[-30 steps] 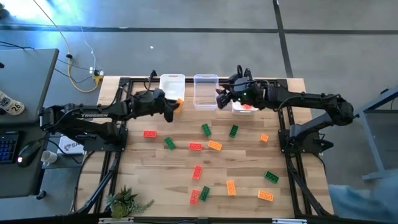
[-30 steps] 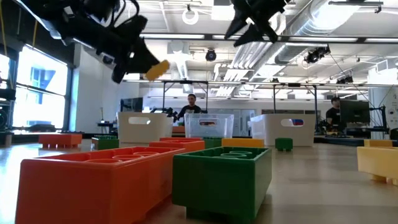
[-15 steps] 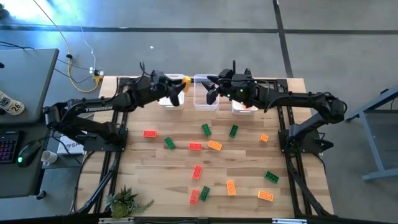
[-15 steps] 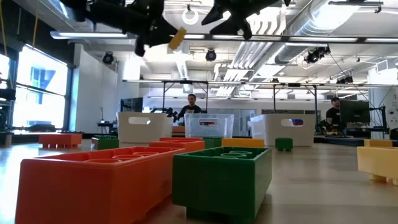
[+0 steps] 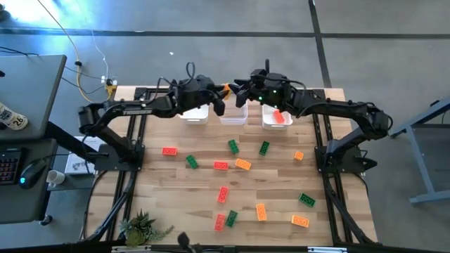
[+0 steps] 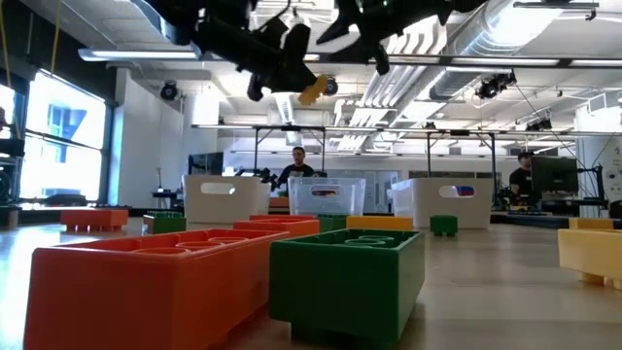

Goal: Sort & place blocks by color
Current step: Put the yellow game piece into the transparent bin

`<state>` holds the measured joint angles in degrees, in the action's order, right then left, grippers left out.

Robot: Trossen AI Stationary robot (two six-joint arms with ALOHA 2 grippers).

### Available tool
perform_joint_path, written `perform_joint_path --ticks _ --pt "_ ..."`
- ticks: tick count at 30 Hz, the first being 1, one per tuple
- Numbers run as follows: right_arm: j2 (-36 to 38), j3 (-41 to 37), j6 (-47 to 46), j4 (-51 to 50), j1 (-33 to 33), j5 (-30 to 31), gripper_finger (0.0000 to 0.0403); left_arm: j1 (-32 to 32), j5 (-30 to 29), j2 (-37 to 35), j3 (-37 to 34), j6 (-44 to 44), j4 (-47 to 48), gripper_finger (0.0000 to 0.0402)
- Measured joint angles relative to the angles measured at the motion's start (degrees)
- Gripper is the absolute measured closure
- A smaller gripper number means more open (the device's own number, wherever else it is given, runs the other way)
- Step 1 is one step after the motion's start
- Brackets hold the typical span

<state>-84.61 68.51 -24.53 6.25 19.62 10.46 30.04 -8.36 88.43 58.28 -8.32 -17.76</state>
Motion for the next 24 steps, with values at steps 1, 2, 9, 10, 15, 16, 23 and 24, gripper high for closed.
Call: perform_joint_path --ticks 1,2,9,10,15,16,23,24 --pt "-0.5 0.0 -0.2 -0.7 0.3 0.0 0.0224 0.0 0.0 0.9 0.5 0.0 0.0 0.0302" --pt "-0.9 0.0 -0.8 -0.7 0.4 -0.1 0.0224 0.0 0.2 1.8 0.8 0.0 0.0 0.0302" --pt "-2.9 0.0 -2.1 -1.8 1.0 -1.2 0.0224 0.0 0.2 5.9 1.9 0.2 -0.1 0.0302" --pt "-3.2 0.0 -2.6 -1.7 1.0 -1.8 0.0224 0.1 0.2 6.2 1.9 0.3 0.0 0.0302" --pt "-5.2 0.0 -5.9 -2.9 1.8 -3.1 0.0224 0.9 0.2 7.1 1.9 2.5 -0.5 0.0302" --pt "-5.6 0.0 -6.8 -3.0 2.0 -3.3 0.0224 0.9 0.1 7.1 1.9 3.0 -0.7 0.0302" --pt "-7.5 0.0 -9.0 -3.1 2.6 -5.0 0.0224 1.1 -0.4 7.1 1.8 7.3 -0.9 0.0302" --pt "-7.6 0.0 -9.3 -3.4 2.6 -5.0 0.0224 1.1 -0.7 7.1 1.8 7.8 -0.9 0.0302"
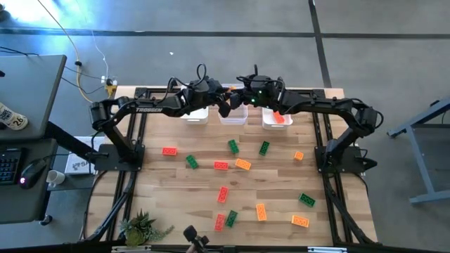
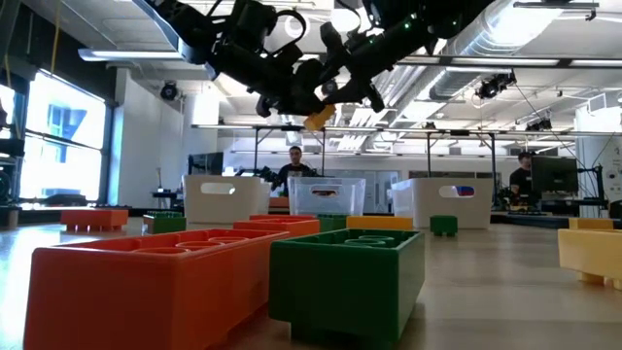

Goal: Sort & place blocks by color
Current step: Put the yellow game piece into the transparent bin

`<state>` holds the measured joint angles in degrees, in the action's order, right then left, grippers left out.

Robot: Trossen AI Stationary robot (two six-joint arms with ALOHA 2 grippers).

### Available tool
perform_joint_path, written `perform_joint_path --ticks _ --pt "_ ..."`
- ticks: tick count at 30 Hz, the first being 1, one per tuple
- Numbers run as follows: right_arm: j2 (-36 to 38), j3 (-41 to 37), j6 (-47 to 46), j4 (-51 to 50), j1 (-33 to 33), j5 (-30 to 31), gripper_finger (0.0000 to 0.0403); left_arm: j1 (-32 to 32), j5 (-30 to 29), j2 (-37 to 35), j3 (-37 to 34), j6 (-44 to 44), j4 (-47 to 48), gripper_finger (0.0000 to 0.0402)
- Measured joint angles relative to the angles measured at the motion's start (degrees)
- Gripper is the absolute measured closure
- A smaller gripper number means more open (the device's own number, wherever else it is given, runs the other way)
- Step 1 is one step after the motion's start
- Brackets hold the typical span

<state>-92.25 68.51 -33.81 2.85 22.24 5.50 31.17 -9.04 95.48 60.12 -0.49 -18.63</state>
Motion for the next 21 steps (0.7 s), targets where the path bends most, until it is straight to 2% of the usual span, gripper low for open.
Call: perform_joint_path --ticks 21 --pt "-0.1 0.0 0.2 -3.3 1.9 2.4 0.0224 0.0 1.0 0.0 0.0 1.3 -0.9 0.0302"
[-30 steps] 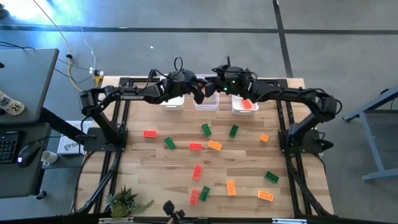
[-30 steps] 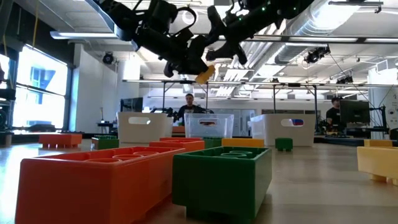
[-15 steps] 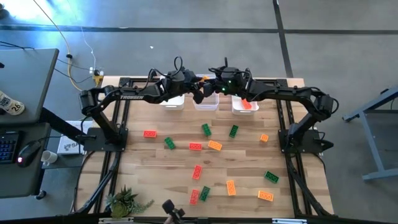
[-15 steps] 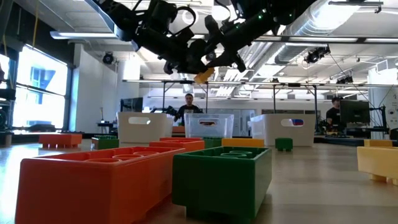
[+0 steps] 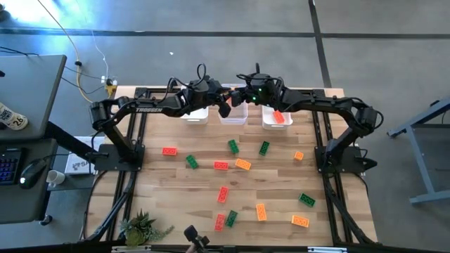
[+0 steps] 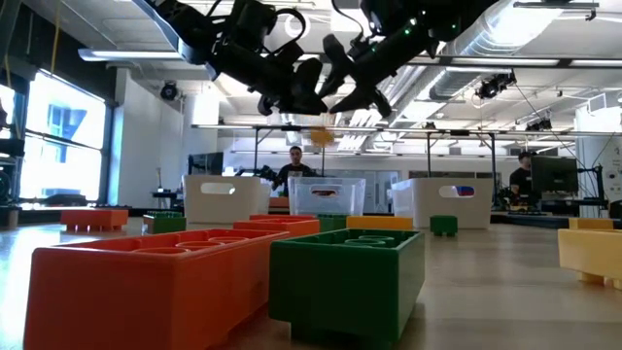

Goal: Sort & place blocks by color
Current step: Put the yellow game piece into the transparent bin, then put the green game piece into the left white bin

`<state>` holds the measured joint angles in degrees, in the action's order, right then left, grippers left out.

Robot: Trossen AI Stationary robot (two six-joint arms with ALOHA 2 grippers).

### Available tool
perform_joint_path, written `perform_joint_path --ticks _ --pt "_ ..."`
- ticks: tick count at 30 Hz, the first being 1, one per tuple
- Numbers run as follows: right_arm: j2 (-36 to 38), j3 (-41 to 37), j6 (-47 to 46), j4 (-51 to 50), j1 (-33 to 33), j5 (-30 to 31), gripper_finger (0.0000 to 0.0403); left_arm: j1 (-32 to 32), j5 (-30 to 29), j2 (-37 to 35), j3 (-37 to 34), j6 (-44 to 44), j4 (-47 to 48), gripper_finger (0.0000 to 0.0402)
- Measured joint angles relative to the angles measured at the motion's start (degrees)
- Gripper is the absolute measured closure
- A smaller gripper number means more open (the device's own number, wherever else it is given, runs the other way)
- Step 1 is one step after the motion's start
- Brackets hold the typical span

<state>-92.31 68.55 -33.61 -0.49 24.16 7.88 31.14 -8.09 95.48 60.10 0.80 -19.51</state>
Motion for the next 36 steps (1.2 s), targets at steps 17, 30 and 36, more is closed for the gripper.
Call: perform_joint_path --ticks 17,30,36 --pt "1.7 0.0 3.7 -3.0 -0.1 -4.7 0.0224 0.4 -0.9 -1.0 0.0 -0.6 1.8 0.0302" --pt "9.6 -0.1 6.7 -10.2 -3.1 -5.0 0.0224 0.5 2.8 -11.0 0.0 -0.4 6.8 0.0302" --pt "12.2 -0.1 7.7 -13.9 -5.3 -4.9 0.0224 -0.2 7.1 -18.7 0.0 -2.1 9.1 0.0302"
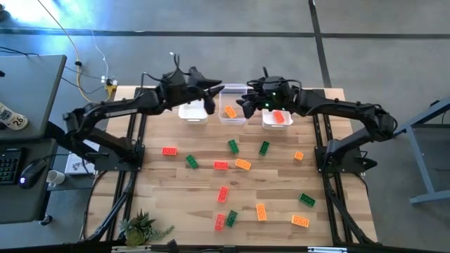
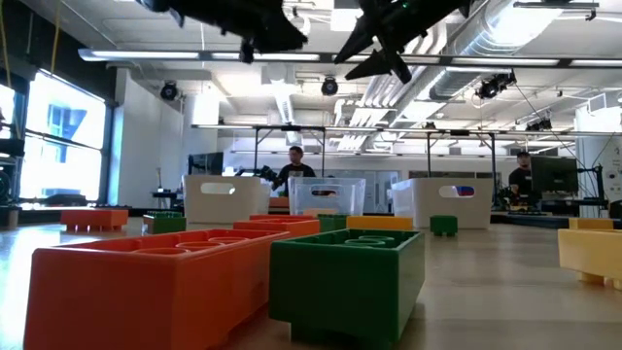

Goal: Sort & place blocks by color
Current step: Put the green game piece into the left white bin

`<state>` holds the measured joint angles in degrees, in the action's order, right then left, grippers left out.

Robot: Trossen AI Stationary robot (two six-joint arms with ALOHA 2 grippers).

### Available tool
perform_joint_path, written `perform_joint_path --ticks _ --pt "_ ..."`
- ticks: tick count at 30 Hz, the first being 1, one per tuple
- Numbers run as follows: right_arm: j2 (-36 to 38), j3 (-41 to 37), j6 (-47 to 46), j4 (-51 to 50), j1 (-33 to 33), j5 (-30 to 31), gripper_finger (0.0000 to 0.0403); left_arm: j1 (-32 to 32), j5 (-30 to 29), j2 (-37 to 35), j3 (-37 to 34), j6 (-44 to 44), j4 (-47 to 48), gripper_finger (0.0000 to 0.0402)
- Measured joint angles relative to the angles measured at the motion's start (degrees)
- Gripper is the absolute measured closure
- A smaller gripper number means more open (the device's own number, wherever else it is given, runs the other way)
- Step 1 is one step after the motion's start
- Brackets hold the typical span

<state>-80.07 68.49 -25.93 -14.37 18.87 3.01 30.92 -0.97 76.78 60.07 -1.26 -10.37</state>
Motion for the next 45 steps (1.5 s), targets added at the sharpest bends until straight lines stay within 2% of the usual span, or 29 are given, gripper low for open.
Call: perform_joint_path --ticks 7,11,15,22,25,34,40,45 --pt "2.9 0.0 0.9 -3.2 -3.4 0.0 0.0224 -0.2 5.6 -8.2 0.0 -2.5 9.3 0.0304" --pt "3.8 0.0 0.9 -5.2 -5.5 0.0 0.0224 -1.0 9.5 -9.7 0.0 4.0 16.5 0.0297" --pt "3.8 0.0 0.5 -6.9 -7.8 0.0 0.0224 -2.3 9.9 -9.0 0.1 6.3 18.6 0.0273" --pt "4.1 0.0 -0.9 -8.9 -11.8 0.0 0.0224 -5.2 9.1 -6.1 0.0 14.0 17.4 0.0208" --pt "4.1 0.0 -1.0 -10.7 -13.4 0.0 0.0224 -7.6 9.3 -5.4 0.0 18.4 21.0 0.0192" --pt "4.1 0.0 -1.1 -13.7 -15.4 0.0 0.0224 -17.1 7.1 -5.3 0.0 31.4 44.0 0.0189" --pt "4.1 0.0 -1.2 -13.7 -15.3 0.0 0.0224 -22.3 1.7 -5.3 0.0 34.3 51.9 0.0190" --pt "4.1 0.0 -2.7 -13.7 -15.3 0.0 0.0224 -24.7 1.2 -3.9 -0.1 34.5 56.7 0.0190"
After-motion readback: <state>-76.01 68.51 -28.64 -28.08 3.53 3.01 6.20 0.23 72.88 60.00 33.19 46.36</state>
